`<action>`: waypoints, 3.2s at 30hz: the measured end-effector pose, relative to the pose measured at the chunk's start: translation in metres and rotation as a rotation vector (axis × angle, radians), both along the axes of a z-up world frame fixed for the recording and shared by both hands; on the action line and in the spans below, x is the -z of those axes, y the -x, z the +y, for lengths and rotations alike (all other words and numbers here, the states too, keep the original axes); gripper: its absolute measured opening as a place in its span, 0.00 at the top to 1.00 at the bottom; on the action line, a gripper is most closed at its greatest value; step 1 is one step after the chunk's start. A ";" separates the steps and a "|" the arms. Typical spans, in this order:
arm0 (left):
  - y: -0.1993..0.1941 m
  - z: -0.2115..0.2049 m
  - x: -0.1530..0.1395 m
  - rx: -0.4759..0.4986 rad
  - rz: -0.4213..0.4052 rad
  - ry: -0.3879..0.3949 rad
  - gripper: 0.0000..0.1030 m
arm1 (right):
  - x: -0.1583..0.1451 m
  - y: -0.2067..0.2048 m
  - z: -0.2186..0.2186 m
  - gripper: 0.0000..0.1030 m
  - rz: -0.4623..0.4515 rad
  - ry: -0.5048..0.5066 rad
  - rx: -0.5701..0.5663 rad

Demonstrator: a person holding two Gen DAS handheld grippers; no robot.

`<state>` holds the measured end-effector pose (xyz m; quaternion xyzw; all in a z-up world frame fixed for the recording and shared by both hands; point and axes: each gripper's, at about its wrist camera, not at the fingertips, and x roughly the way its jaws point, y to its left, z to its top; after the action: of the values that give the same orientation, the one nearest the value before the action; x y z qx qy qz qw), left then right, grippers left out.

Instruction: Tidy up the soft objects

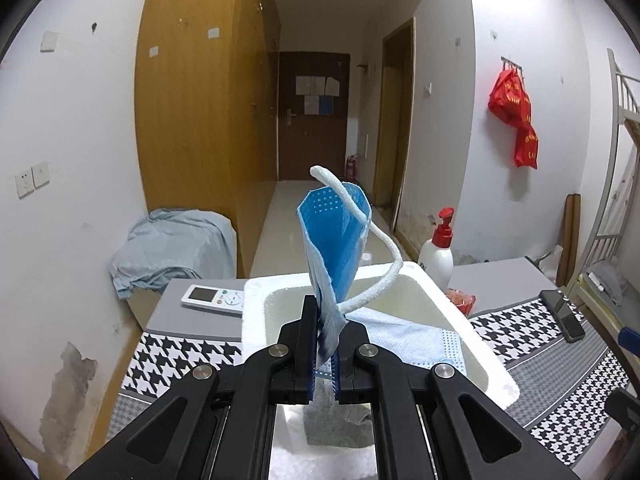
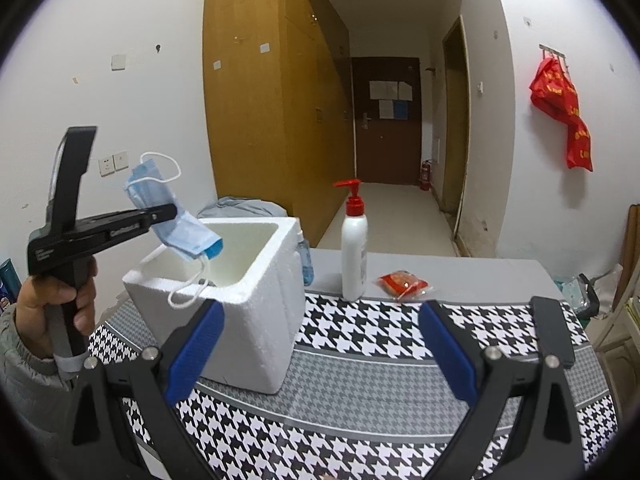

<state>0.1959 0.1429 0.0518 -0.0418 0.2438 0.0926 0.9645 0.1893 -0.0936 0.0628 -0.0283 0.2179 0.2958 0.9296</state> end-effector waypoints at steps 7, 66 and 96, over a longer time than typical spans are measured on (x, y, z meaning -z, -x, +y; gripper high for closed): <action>-0.017 -0.001 0.009 0.000 0.057 -0.011 0.93 | 0.008 0.007 -0.008 0.04 0.022 0.004 0.042; 0.182 -0.117 -0.024 0.082 -0.207 -0.122 0.01 | -0.002 0.107 -0.067 0.00 -0.038 -0.046 0.077; 0.247 -0.132 0.033 0.033 -0.288 -0.090 0.01 | 0.030 0.176 -0.081 0.00 -0.157 -0.084 0.105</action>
<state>-0.0508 0.0109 0.0187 -0.0075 0.0991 0.0805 0.9918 0.0131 -0.1742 0.0330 -0.0012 0.1330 0.2525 0.9584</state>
